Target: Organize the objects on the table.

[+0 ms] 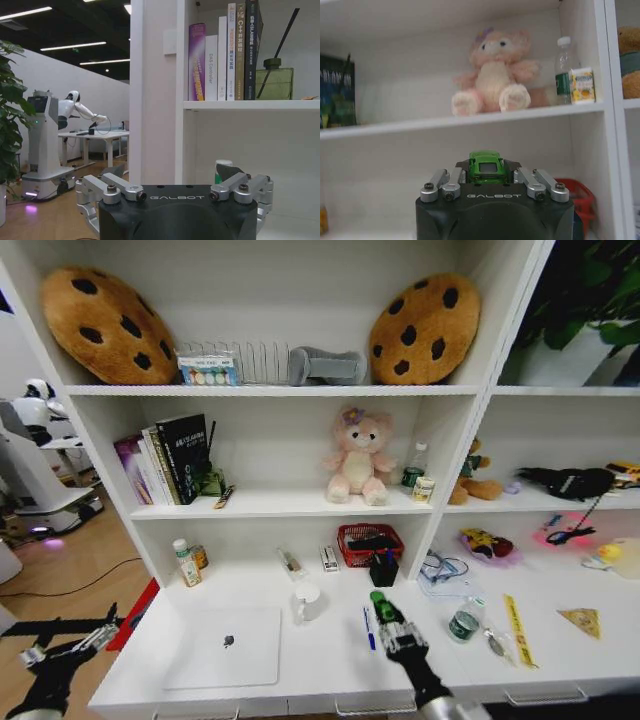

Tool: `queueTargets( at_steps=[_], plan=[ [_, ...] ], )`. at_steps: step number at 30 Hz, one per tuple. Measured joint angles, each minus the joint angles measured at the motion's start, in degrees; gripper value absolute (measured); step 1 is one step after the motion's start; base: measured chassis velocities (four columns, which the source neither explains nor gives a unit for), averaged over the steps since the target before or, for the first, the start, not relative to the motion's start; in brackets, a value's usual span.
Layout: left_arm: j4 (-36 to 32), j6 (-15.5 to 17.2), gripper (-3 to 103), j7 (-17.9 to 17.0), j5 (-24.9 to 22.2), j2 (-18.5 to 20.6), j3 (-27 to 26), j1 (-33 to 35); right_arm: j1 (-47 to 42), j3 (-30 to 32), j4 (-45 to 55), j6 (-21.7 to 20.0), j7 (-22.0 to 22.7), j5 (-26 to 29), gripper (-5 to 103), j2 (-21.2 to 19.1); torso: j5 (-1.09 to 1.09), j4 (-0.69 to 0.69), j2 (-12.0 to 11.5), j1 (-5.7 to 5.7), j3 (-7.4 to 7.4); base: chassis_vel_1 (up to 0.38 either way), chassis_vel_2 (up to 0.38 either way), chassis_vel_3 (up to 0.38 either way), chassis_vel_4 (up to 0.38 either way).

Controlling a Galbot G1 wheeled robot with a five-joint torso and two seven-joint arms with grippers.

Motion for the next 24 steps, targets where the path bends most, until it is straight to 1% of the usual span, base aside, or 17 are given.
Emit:
queueTargets(
  at_steps=[1, 2, 3, 4, 5, 6, 7, 11, 12, 14, 16, 17, 19, 20, 22, 23, 24],
  plan=[
    [0.0, 0.0, 100, 0.0, 0.0, 0.0, 0.0, 0.0, 0.0, 0.0, 0.0, 0.0, 0.0, 0.0, 36, 0.0, 0.0, 0.0, 0.0, 0.0, 0.0, 0.0, 0.0, 0.0, 0.0],
    [0.0, 0.0, 100, 0.0, 0.0, -0.01, 0.0, 0.0, 3.57, 1.02, 2.49, -3.74, 1.03, 5.92, 36, -2.92, -0.02, 0.01, 0.0, 0.0, 0.0, 0.0, 0.0, 0.0, 0.0],
    [0.0, -0.01, 100, 0.0, 0.0, 0.0, 0.0, 0.0, 7.97, 2.04, 3.46, -7.14, 2.1, 12.55, 36, -7.45, -0.01, 0.01, 0.0, 0.0, 0.0, 0.0, 0.0, 0.0, 0.0],
    [0.0, -0.01, 100, 0.0, 0.0, 0.0, 0.0, 0.0, 7.97, 2.04, 3.46, -7.14, 2.1, 12.55, 36, -7.45, -0.01, 0.01, 0.0, 0.0, 0.0, 0.0, 0.0, 0.0, 0.0],
    [0.0, -0.01, 100, -0.01, 0.0, 0.0, 0.0, 0.0, 11.59, 2.55, 3.71, -8.84, 2.76, 17.14, 36, -10.74, 0.0, 0.03, -0.01, 0.0, 0.01, 0.0, 0.0, 0.0, 0.0],
    [-0.01, -0.01, 100, 0.0, 0.0, 0.0, 0.0, 0.0, 13.8, 2.63, 3.74, -9.58, 3.1, 19.96, 36, -12.52, 0.0, 0.03, 0.0, 0.0, 0.0, 0.0, 0.0, 0.0, 0.0],
    [0.0, -0.01, 100, 0.0, 0.0, 0.0, 0.0, 0.0, 19.26, 2.27, 3.21, -11.22, 3.97, 25.96, 36, -16.24, -0.02, 0.02, 0.0, 0.0, 0.0, 0.0, 0.0, 0.0, 0.0],
    [0.0, 0.0, 100, 0.0, 0.0, 0.0, 0.0, 0.0, 24.11, 1.28, 1.4, -12.2, 4.48, 29.45, 36, -18.73, -0.02, 0.02, -0.01, 0.0, 0.01, 0.0, 0.0, 0.0, 0.0],
    [0.0, -0.01, 100, 0.0, 0.0, 0.0, 0.0, 0.0, 28.7, -0.56, -0.87, -12.59, 4.62, 31.1, 36, -20.99, 0.0, 0.01, -0.01, 0.0, 0.01, 0.0, 0.0, 0.0, 0.0],
    [0.0, -0.01, 100, 0.0, 0.0, 0.0, 0.0, 0.0, 31.1, -1.71, -1.97, -12.77, 4.7, 31.61, 36, -21.99, -0.02, 0.01, -0.01, 0.0, 0.01, 0.0, 0.0, 0.0, 0.0],
    [0.0, 0.0, 100, 0.0, 0.0, 0.0, 0.0, 0.0, 39.06, -6.0, -5.84, -12.87, 4.78, 32.25, 36, -24.32, -0.01, 0.01, -0.01, 0.0, 0.01, 0.0, 0.0, 0.0, 0.0],
    [0.0, 0.0, 100, 0.0, 0.0, 0.0, 0.0, 0.0, 39.06, -6.0, -5.84, -12.87, 4.78, 32.25, 36, -24.32, -0.01, 0.01, -0.01, 0.0, 0.01, 0.0, 0.0, 0.0, 0.0],
    [0.0, 0.0, 100, 0.0, 0.0, 0.0, 0.0, 0.0, 48.58, -12.08, -10.16, -13.19, 5.28, 33.9, 36, -25.75, -0.02, 0.01, -0.01, 0.01, 0.01, 0.0, 0.0, 0.0, 0.0],
    [0.0, 0.0, 100, 0.0, 0.0, 0.0, 0.0, 0.0, 48.58, -12.08, -10.16, -13.19, 5.28, 33.9, 36, -25.75, -0.02, 0.01, -0.01, 0.01, 0.01, 0.0, 0.0, 0.0, 0.0],
    [0.0, -0.01, 100, 0.0, 0.0, 0.0, 0.0, 0.0, 57.03, -18.51, -13.93, -14.12, 6.04, 36.51, 36, -25.96, -0.02, 0.01, -0.01, 0.01, 0.01, 0.0, 0.0, 0.0, 0.0],
    [0.0, -0.01, 100, 0.0, 0.0, 0.0, 0.0, 0.0, 57.03, -18.51, -13.93, -14.12, 6.04, 36.51, 36, -25.96, -0.02, 0.01, -0.01, 0.01, 0.01, 0.0, 0.0, 0.0, 0.0],
    [0.0, 0.0, 100, 0.0, 0.0, 0.0, 0.0, -0.01, 60.78, -21.4, -15.67, -14.24, 6.07, 36.76, 36, -25.85, -0.02, 0.02, -0.01, 0.01, 0.01, 0.0, 0.0, 0.0, 0.0]
  ],
)
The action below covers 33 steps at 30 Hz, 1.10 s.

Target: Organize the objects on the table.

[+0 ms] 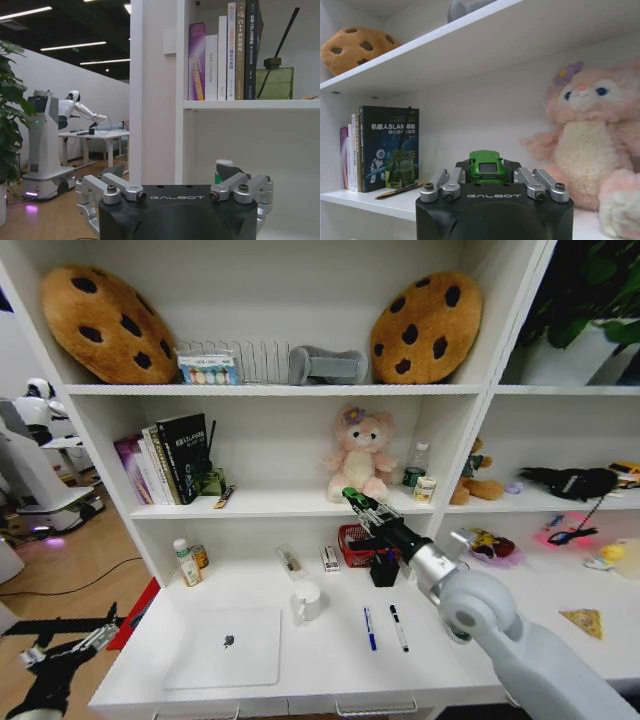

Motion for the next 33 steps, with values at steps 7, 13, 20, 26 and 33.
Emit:
queueTargets(
  at_steps=[7, 13, 20, 26, 33],
  plan=[
    [0.0, 0.01, 100, 0.0, 0.0, 0.0, 0.0, 0.0, 15.09, -14.3, -10.53, -0.66, 0.73, 1.67, 36, 3.6, 0.0, 0.0, 0.0, 0.0, 0.0, 0.0, 0.0, 0.0, 0.0],
    [0.0, 0.01, 100, 0.0, 0.0, 0.0, 0.0, 0.0, 20.74, -21.43, -16.36, -0.81, 0.97, 1.69, 36, 6.29, 0.0, 0.01, 0.0, 0.0, 0.0, 0.0, 0.0, 0.0, 0.0],
    [0.0, 0.01, 100, -0.01, 0.0, 0.0, 0.0, 0.0, 29.37, -28.22, -23.69, -0.91, 1.57, 1.77, 36, 10.93, -0.02, 0.0, 0.0, 0.0, -0.01, 0.0, 0.0, 0.0, 0.0],
    [0.0, 0.01, 100, 0.0, 0.0, 0.0, 0.0, 0.0, 32.24, -30.89, -26.99, -1.01, 1.73, 1.51, 36, 12.55, 0.0, 0.0, 0.0, 0.0, -0.01, 0.0, 0.0, 0.0, 0.0],
    [0.0, 0.01, 100, -0.01, 0.0, 0.0, 0.0, 0.0, 32.22, -31.84, -28.72, -1.06, 1.88, 0.84, 36, 13.44, 0.0, 0.0, 0.01, 0.0, -0.01, 0.0, 0.0, 0.0, 0.0]
  ],
)
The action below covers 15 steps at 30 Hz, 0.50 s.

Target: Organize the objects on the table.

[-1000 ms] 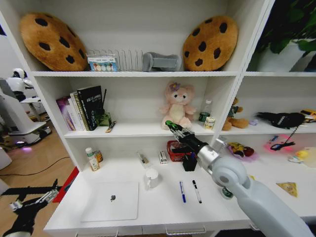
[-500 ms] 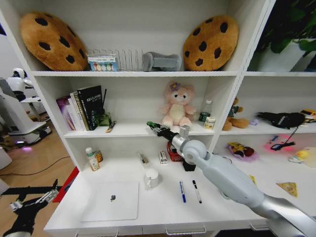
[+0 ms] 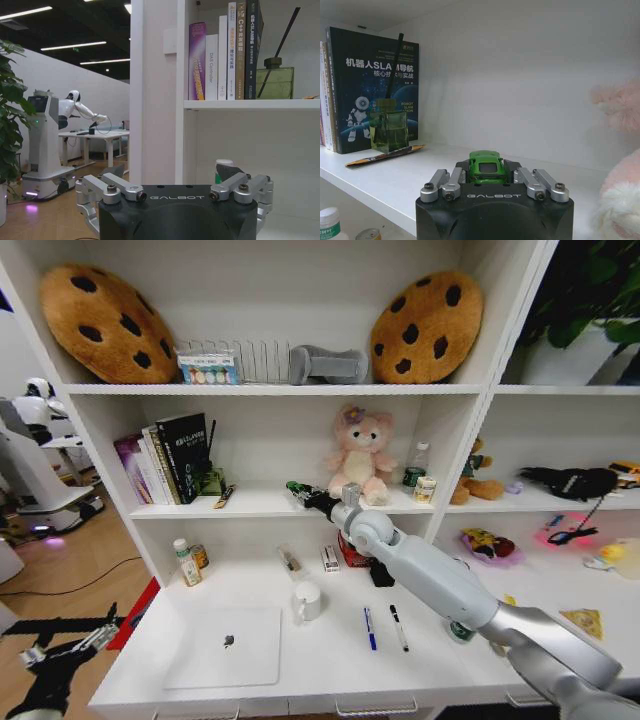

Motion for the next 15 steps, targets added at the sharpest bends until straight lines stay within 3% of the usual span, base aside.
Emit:
queueTargets(
  at_steps=[6, 15],
  plan=[
    [0.0, 0.0, 100, 0.0, 0.0, 0.0, 0.0, 0.0, -0.02, -0.07, -0.36, -0.19, 0.27, -0.31, 33, 0.36, 0.0, 0.0, 0.0, -0.01, 0.0, 0.0, 0.0, 0.0, 0.0],
    [0.0, 0.0, 100, 0.0, 0.0, 0.0, 0.0, 0.0, -1.54, 1.35, 2.33, -0.84, 1.15, -0.49, 65, -0.62, 0.0, 0.0, 0.0, -0.01, 0.0, 0.0, 0.0, 0.0, 0.0]
  ],
)
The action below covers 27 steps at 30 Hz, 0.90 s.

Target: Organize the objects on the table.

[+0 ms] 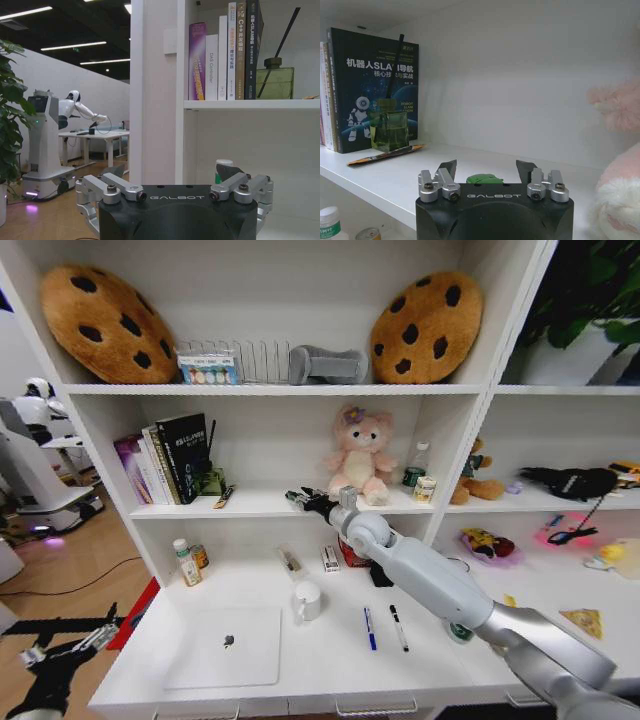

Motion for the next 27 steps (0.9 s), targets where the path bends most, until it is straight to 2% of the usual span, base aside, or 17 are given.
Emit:
queueTargets(
  at_steps=[1, 2, 5, 6, 8, 11, 14, 15, 17, 19, 20, 22, 23, 25, 26, 27],
  plan=[
    [0.0, 0.0, 100, 0.0, 0.0, 0.0, 0.0, 0.0, -0.47, 0.6, 0.99, -0.05, 0.12, -0.06, 71, -0.47, 0.0, 0.0, 0.0, 0.0, 0.0, 0.0, 0.0, 0.0, 0.0],
    [0.0, 0.0, 100, 0.0, 0.0, 0.0, 0.0, 0.0, -0.47, 0.6, 0.99, -0.05, 0.12, -0.06, 71, -0.47, 0.0, 0.0, 0.0, 0.0, 0.0, 0.0, 0.0, 0.0, 0.0],
    [0.0, 0.0, 100, 0.0, 0.0, 0.0, 0.0, 0.0, -2.55, 3.1, 5.87, -0.5, 1.15, 0.52, 86, -2.25, 0.0, 0.0, 0.0, 0.0, 0.0, 0.0, 0.0, 0.0, 0.0],
    [0.0, 0.0, 100, 0.0, 0.0, 0.0, 0.0, 0.0, -2.55, 3.1, 5.87, -0.5, 1.15, 0.52, 86, -2.25, 0.0, 0.0, 0.0, 0.0, 0.0, 0.0, 0.0, 0.0, 0.0],
    [0.0, 0.0, 100, 0.0, 0.0, 0.0, 0.0, 0.0, -6.41, 6.61, 11.52, -1.17, 1.79, 0.9, 96, -4.63, 0.01, 0.01, 0.0, 0.0, 0.0, 0.0, 0.0, 0.0, 0.0],
    [0.0, 0.01, 100, -0.01, 0.0, 0.0, 0.0, 0.0, -9.44, 9.26, 15.6, -1.92, 2.13, 1.0, 99, -6.18, 0.01, 0.0, 0.0, 0.0, 0.0, 0.0, 0.0, 0.0, 0.0],
    [0.0, 0.0, 100, 0.01, 0.0, 0.0, 0.0, 0.0, -20.98, 21.26, 27.63, -4.04, 2.97, 1.39, 100, -11.03, 0.0, 0.0, 0.0, 0.0, -0.01, 0.0, 0.0, 0.0, 0.0],
    [0.0, 0.0, 100, 0.01, 0.0, 0.0, 0.0, 0.0, -20.98, 21.26, 27.63, -4.04, 2.97, 1.39, 100, -11.03, 0.0, 0.0, 0.0, 0.0, -0.01, 0.0, 0.0, 0.0, 0.0],
    [0.0, 0.0, 100, 0.0, 0.0, 0.0, 0.0, 0.0, -29.78, 29.73, 32.65, -4.25, 3.39, 0.65, 100, -13.62, 0.0, 0.0, 0.01, 0.0, -0.01, 0.0, 0.0, 0.0, 0.0],
    [0.0, 0.0, 100, 0.0, 0.0, 0.0, 0.0, 0.0, -41.26, 38.29, 38.19, -3.91, 5.09, -2.56, 100, -14.92, 0.04, -0.02, 0.0, 0.0, -0.01, 0.0, 0.0, 0.0, 0.0],
    [0.0, 0.0, 100, 0.0, 0.0, 0.0, 0.0, 0.0, -41.26, 38.29, 38.19, -3.91, 5.09, -2.56, 100, -14.92, 0.04, -0.02, 0.0, 0.0, -0.01, 0.0, 0.0, 0.0, 0.0],
    [0.0, 0.0, 100, 0.0, 0.0, -0.01, 0.0, -0.01, -51.14, 45.35, 42.71, -3.68, 7.04, -6.28, 100, -13.53, -0.01, -0.01, 0.01, 0.0, -0.01, 0.0, 0.0, 0.0, 0.0],
    [0.0, 0.0, 100, 0.0, 0.0, -0.01, 0.0, -0.01, -51.14, 45.35, 42.71, -3.68, 7.04, -6.28, 100, -13.53, -0.01, -0.01, 0.01, 0.0, -0.01, 0.0, 0.0, 0.0, 0.0],
    [0.0, 0.0, 100, 0.0, 0.0, 0.0, 0.0, 0.0, -60.06, 49.45, 45.11, -3.75, 7.86, -10.12, 100, -10.69, 0.01, -0.02, 0.01, -0.01, -0.02, 0.0, 0.0, 0.0, 0.0],
    [0.0, 0.01, 100, 0.04, 0.0, 0.0, 0.0, 0.0, -66.84, 51.19, 45.62, -3.7, 8.76, -14.69, 100, -7.88, 0.02, -0.01, 0.01, -0.01, -0.01, 0.0, 0.0, 0.0, 0.0],
    [0.0, 0.01, 100, 0.04, 0.0, 0.0, 0.0, 0.0, -66.84, 51.19, 45.62, -3.7, 8.76, -14.69, 100, -7.88, 0.02, -0.01, 0.01, -0.01, -0.01, 0.0, 0.0, 0.0, 0.0]
  ],
)
